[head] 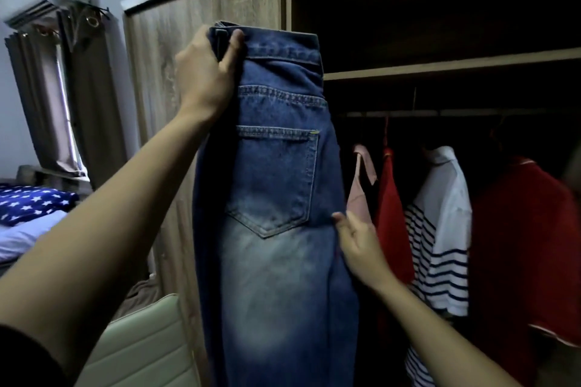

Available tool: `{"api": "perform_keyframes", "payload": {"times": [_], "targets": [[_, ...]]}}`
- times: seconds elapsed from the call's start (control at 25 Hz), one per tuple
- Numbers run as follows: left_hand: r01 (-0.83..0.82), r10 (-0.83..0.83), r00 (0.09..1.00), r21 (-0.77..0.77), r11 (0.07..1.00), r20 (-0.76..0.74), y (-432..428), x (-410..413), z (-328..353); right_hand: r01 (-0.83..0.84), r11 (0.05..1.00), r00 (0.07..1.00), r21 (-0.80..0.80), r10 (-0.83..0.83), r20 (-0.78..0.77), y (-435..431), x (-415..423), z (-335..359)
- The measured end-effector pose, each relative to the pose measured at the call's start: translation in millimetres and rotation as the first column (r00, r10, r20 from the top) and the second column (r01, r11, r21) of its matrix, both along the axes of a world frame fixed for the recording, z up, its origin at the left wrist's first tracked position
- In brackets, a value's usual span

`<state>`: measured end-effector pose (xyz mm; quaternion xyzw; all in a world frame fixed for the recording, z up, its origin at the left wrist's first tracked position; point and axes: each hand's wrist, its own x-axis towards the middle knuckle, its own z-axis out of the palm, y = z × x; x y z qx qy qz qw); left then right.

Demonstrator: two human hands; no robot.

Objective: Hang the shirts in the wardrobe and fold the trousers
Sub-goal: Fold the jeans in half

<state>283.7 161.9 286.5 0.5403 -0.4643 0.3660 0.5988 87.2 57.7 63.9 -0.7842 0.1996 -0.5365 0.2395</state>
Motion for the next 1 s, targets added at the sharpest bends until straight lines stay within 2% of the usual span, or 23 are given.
{"api": "perform_keyframes", "payload": {"times": [0.08,0.12,0.16,0.24,0.28,0.32,0.4,0.48,0.56,0.6,0.64,0.68,0.72,0.76,0.8,0.84,0.88,0.92,1.0], "targets": [[0.023,-0.023,1.0,0.031,0.999,0.002,-1.5,1.6,0.4,0.102,0.995,0.992,0.007,-0.102,0.08,-9.3,-11.3,-2.2],[0.052,-0.051,0.999,0.022,0.998,-0.005,-1.6,0.3,0.8,0.093,0.995,0.99,0.025,-0.095,0.102,-9.1,-17.2,5.0],[0.078,-0.078,0.997,-0.002,0.997,-0.014,-0.9,-2.0,1.4,0.015,0.998,0.995,0.059,-0.021,0.1,-8.1,-20.2,11.5],[0.081,-0.082,0.997,-0.053,0.995,-0.016,4.0,-5.5,3.3,-0.175,0.973,0.984,0.151,0.176,0.002,-7.2,-17.7,16.5],[0.078,-0.079,0.997,-0.054,0.995,-0.013,5.7,-4.7,4.5,-0.2,0.959,0.975,0.2,0.215,-0.052,-7.3,-14.6,15.9],[0.083,-0.083,0.996,-0.016,0.996,-0.012,6.4,0.3,4.6,-0.214,0.949,0.969,0.234,0.237,-0.075,-6.9,-11.7,14.2],[0.172,-0.17,0.985,0.078,0.982,-0.03,9.1,17.1,3.7,-0.263,0.922,0.961,0.284,0.278,-0.012,-2.6,-10.1,15.3],[0.335,-0.325,0.94,0.098,0.937,-0.106,13.9,30.9,10.4,-0.341,0.88,0.939,0.332,0.335,0.077,3.1,-10.6,20.5],[0.342,-0.312,0.924,0.113,0.933,-0.221,23.4,34.4,22.7,-0.402,0.853,0.916,0.333,0.374,0.146,11.1,-6.3,34.9],[0.467,-0.4,0.855,0.156,0.87,-0.331,32.0,36.0,24.7,-0.41,0.852,0.912,0.325,0.376,0.163,14.3,-1.8,45.6],[0.726,-0.586,0.653,0.176,0.665,-0.48,38.4,33.6,21.9,-0.411,0.851,0.911,0.326,0.371,0.181,17.9,3.1,57.5],[0.938,-0.762,0.32,0.075,0.338,-0.563,43.3,31.1,14.4,-0.413,0.843,0.909,0.344,0.357,0.217,19.0,7.7,69.1],[0.996,-0.801,-0.048,-0.084,0.003,-0.596,44.7,37.5,9.1,-0.427,0.823,0.899,0.375,0.342,0.272,19.1,10.8,81.0],[0.944,-0.747,-0.311,-0.284,-0.17,-0.588,40.7,46.7,-3.9,-0.439,0.798,0.888,0.412,0.317,0.331,15.7,12.1,90.7],[0.91,-0.703,-0.397,-0.353,-0.218,-0.59,32.1,52.0,-19.4,-0.446,0.777,0.88,0.444,0.288,0.379,13.2,12.1,98.7],[0.941,-0.694,-0.301,-0.32,-0.107,-0.654,25.3,54.0,-46.6,-0.434,0.768,0.882,0.471,0.255,0.397,10.2,11.9,102.9],[0.96,-0.633,-0.178,-0.273,0.055,-0.753,18.6,55.0,-74.6,-0.41,0.768,0.893,0.491,0.228,0.389,6.7,11.7,103.7],[0.965,-0.565,-0.076,-0.204,0.166,-0.822,15.1,51.8,-95.0,-0.391,0.768,0.903,0.507,0.212,0.375,4.1,11.4,102.2],[0.959,-0.524,0.134,-0.023,0.282,-0.841,11.1,53.1,-114.6,-0.403,0.75,0.906,0.525,0.246,0.344,3.0,6.9,100.1]]}}
